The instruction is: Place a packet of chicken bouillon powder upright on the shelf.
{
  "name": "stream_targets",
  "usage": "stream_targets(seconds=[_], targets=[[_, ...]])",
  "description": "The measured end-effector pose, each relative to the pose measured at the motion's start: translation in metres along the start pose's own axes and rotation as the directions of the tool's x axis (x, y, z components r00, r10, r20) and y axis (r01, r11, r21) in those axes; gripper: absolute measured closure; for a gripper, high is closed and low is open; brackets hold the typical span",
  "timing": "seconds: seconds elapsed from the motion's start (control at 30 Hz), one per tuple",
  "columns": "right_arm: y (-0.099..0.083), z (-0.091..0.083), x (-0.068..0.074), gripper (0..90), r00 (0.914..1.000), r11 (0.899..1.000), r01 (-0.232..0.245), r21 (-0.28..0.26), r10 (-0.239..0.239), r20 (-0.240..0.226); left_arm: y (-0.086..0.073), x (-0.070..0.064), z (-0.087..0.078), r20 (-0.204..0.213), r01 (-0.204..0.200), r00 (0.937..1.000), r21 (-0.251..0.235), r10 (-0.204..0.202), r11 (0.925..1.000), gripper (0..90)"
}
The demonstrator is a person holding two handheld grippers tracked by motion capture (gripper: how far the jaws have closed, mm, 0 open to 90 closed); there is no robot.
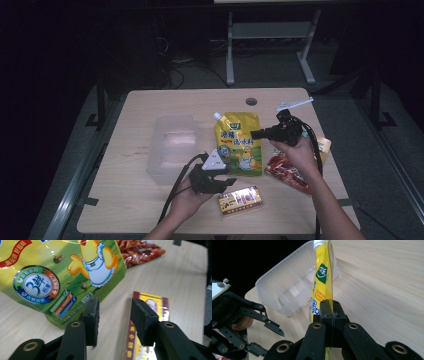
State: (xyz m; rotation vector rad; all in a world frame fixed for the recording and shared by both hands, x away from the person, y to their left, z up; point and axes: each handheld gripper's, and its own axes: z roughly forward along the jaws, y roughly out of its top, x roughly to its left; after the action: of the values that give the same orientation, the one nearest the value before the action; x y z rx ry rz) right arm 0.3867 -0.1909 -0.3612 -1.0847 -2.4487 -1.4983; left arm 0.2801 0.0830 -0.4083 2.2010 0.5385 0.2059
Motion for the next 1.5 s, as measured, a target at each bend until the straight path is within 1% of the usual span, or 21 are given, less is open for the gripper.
stream_targets(seconds=[0.1,0.13,0.17,0.2,0.33,0.37,0.43,0.5,0.6,0.63,0.7,0.87,0.9,0.97,1.17,1.27,1.33,1.37,1.4,1.5], targets=[[0.002,-0.003,0.008,90.0,0.9997,1.0,0.025,-0.005,-0.025,0.005,-0.001,-0.004,-0.004,0.005,-0.01,0.9999,-0.025,0.011,0.9996,51.7],[0.003,-0.003,0.01,90.0,0.9991,0.999,0.041,-0.009,-0.041,0.01,-0.002,-0.006,-0.006,0.002,-0.029,0.9996,-0.025,0.029,0.9993,50.7],[0.004,-0.004,0.014,90.0,0.9985,0.998,0.054,-0.01,-0.054,0.01,-0.003,-0.008,-0.008,0.0,-0.035,0.9994,-0.033,0.035,0.9988,49.7],[0.005,-0.005,0.017,90.0,0.9977,0.998,0.066,-0.01,-0.066,0.012,-0.004,-0.01,-0.009,0.003,-0.032,0.9995,-0.048,0.033,0.9983,48.7],[0.01,-0.007,0.028,90.0,0.9939,0.994,0.105,-0.009,-0.105,0.033,-0.009,-0.016,-0.015,-0.001,-0.05,0.9987,-0.068,0.05,0.9964,44.4],[0.011,-0.008,0.031,90.0,0.9925,0.993,0.114,-0.011,-0.113,0.045,-0.01,-0.017,-0.016,-0.003,-0.052,0.9987,-0.068,0.052,0.9963,43.4],[0.013,-0.009,0.034,90.0,0.9909,0.992,0.127,-0.017,-0.126,0.048,-0.012,-0.019,-0.018,0.0,-0.04,0.9992,-0.076,0.04,0.9963,41.7],[0.015,-0.01,0.036,90.0,0.9903,0.991,0.131,-0.026,-0.13,0.05,-0.014,-0.02,-0.02,0.011,-0.031,0.9994,-0.084,0.032,0.996,40.2],[0.018,-0.012,0.041,90.0,0.989,0.989,0.143,-0.037,-0.141,0.045,-0.016,-0.023,-0.022,0.018,-0.04,0.999,-0.088,0.042,0.9953,38.6],[0.02,-0.012,0.043,90.0,0.9882,0.988,0.149,-0.041,-0.147,0.044,-0.017,-0.024,-0.023,0.022,-0.034,0.9991,-0.094,0.037,0.9949,38.4],[0.023,-0.013,0.047,90.0,0.9865,0.986,0.16,-0.046,-0.159,0.042,-0.019,-0.026,-0.025,0.023,-0.044,0.9986,-0.097,0.047,0.9943,37.3],[0.03,-0.012,0.056,90.0,0.9829,0.982,0.183,-0.055,-0.181,0.033,-0.025,-0.028,-0.026,0.033,-0.04,0.9985,-0.1,0.044,0.9942,34.9],[0.032,-0.012,0.058,90.0,0.9818,0.98,0.189,-0.057,-0.187,0.032,-0.026,-0.029,-0.025,0.04,-0.029,0.9987,-0.099,0.033,0.9946,34.6],[0.034,-0.012,0.061,90.0,0.98,0.978,0.199,-0.061,-0.197,0.027,-0.028,-0.03,-0.025,0.044,-0.028,0.9985,-0.093,0.032,0.9952,34.1],[0.042,-0.008,0.068,90.0,0.9764,0.973,0.216,-0.077,-0.216,0.007,-0.03,-0.032,-0.026,0.051,-0.042,0.9976,-0.099,0.047,0.9942,33.0],[0.051,-0.004,0.074,90.0,0.9717,0.968,0.234,-0.089,-0.236,-0.015,-0.032,-0.031,-0.027,0.054,-0.044,0.9973,-0.115,0.05,0.9925,32.1],[0.053,-0.002,0.076,90.0,0.9704,0.967,0.238,-0.093,-0.241,-0.018,-0.032,-0.031,-0.027,0.054,-0.045,0.9972,-0.116,0.052,0.9923,31.9],[0.055,-0.001,0.077,90.0,0.9689,0.965,0.243,-0.099,-0.246,-0.023,-0.033,-0.031,-0.027,0.057,-0.039,0.9973,-0.116,0.046,0.9925,31.9],[0.06,0.003,0.08,90.0,0.9655,0.962,0.253,-0.107,-0.258,-0.036,-0.034,-0.03,-0.027,0.057,-0.038,0.9974,-0.119,0.045,0.9922,30.7],[0.066,0.009,0.084,90.0,0.9595,0.956,0.27,-0.112,-0.277,-0.052,-0.035,-0.03,-0.027,0.063,-0.032,0.9972,-0.12,0.04,0.9923,30.6]])
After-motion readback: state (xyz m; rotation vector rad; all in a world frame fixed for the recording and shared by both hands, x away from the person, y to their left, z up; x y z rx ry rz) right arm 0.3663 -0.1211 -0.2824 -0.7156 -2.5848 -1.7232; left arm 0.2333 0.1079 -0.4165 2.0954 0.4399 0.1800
